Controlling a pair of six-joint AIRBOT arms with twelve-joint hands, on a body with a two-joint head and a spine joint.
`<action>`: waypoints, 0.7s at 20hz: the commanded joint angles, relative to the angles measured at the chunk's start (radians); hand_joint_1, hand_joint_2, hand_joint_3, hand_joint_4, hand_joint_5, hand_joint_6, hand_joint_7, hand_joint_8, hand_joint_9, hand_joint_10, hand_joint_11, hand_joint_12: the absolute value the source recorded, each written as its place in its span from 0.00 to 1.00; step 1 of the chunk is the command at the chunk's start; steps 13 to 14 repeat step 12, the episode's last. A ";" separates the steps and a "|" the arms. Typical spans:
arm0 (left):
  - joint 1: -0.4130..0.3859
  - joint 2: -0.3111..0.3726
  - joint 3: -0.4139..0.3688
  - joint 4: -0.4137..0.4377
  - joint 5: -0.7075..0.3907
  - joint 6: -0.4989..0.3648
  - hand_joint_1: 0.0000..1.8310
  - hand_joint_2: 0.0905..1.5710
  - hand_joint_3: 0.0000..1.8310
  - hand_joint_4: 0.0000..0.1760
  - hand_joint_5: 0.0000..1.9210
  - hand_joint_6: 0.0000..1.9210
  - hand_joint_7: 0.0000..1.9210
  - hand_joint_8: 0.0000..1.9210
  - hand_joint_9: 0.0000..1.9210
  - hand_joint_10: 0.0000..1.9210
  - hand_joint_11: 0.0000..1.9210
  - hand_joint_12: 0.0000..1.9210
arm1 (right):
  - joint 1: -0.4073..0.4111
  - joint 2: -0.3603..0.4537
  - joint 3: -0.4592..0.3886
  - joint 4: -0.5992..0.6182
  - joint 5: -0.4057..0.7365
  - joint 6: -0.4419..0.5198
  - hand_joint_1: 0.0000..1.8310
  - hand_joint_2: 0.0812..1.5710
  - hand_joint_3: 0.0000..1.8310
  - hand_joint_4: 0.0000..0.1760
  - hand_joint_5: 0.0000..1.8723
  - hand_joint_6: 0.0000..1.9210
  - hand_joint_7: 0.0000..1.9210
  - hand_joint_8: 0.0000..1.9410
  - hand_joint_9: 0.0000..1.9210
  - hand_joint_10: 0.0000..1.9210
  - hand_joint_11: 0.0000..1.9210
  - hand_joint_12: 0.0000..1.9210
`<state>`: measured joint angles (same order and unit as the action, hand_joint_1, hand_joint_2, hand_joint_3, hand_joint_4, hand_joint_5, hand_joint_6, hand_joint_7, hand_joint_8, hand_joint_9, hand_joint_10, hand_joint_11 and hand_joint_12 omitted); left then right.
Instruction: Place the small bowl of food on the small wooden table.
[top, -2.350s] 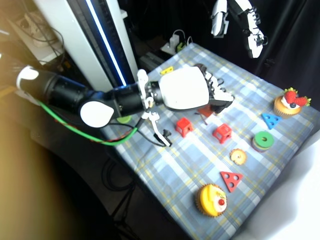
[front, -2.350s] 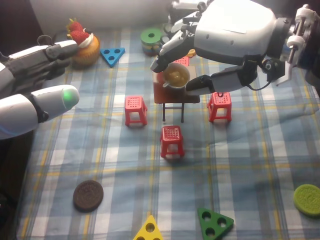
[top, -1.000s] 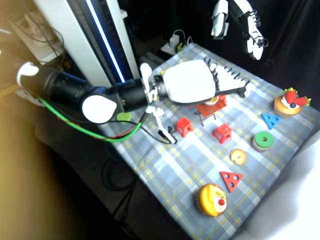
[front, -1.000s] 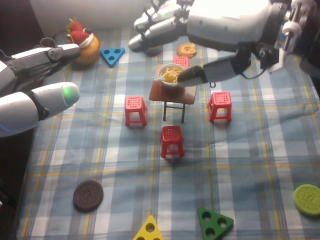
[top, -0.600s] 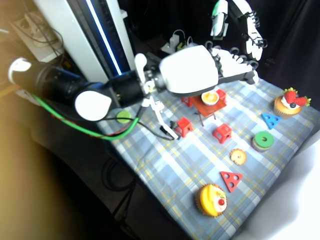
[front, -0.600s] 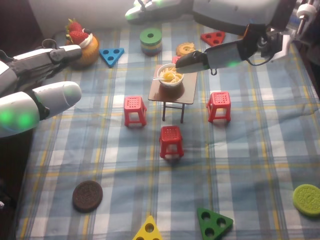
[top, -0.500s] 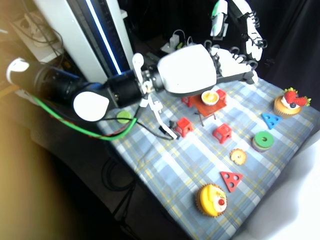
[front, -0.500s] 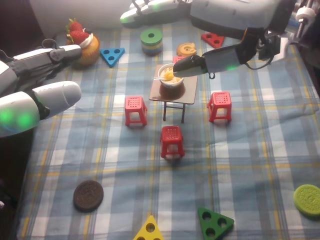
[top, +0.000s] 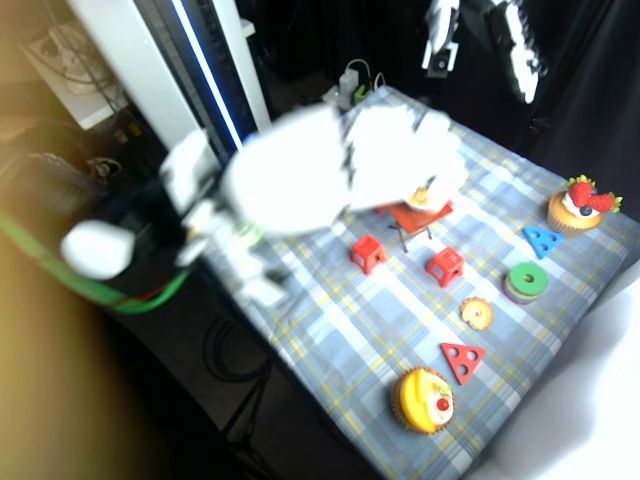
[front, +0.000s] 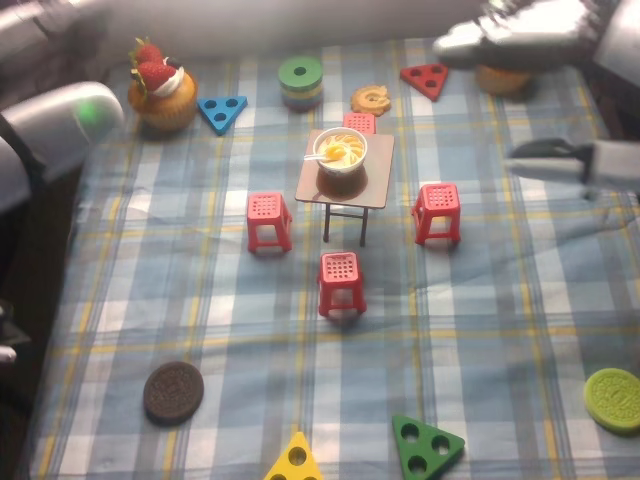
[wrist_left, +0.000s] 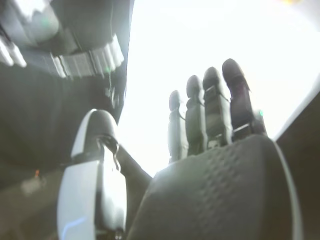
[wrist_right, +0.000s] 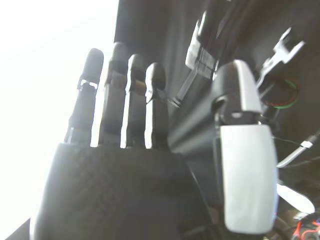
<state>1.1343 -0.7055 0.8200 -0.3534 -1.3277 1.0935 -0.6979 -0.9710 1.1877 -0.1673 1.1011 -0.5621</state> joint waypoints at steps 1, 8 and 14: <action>0.006 0.012 -0.006 0.012 -0.213 -0.033 0.26 0.67 0.00 0.10 0.10 0.00 0.20 0.00 0.21 0.00 0.02 0.46 | -0.032 0.021 -0.025 0.085 0.278 -0.033 0.50 0.77 0.01 0.00 0.26 0.00 0.31 0.01 0.29 0.01 0.06 0.42; 0.045 0.013 -0.013 0.050 -0.404 -0.169 0.01 0.88 0.01 0.51 0.01 0.00 0.02 0.00 0.06 0.00 0.00 0.22 | -0.354 0.080 -0.160 0.342 0.661 -0.109 0.41 0.75 0.00 0.13 0.09 0.01 0.13 0.00 0.13 0.00 0.01 0.20; -0.023 -0.018 0.038 0.088 -0.407 -0.270 0.05 0.87 0.01 0.68 0.21 0.22 0.39 0.10 0.28 0.05 0.00 0.41 | -0.353 0.087 -0.188 0.278 0.662 -0.126 0.32 0.71 0.02 0.92 0.06 0.03 0.00 0.00 0.05 0.00 0.00 0.16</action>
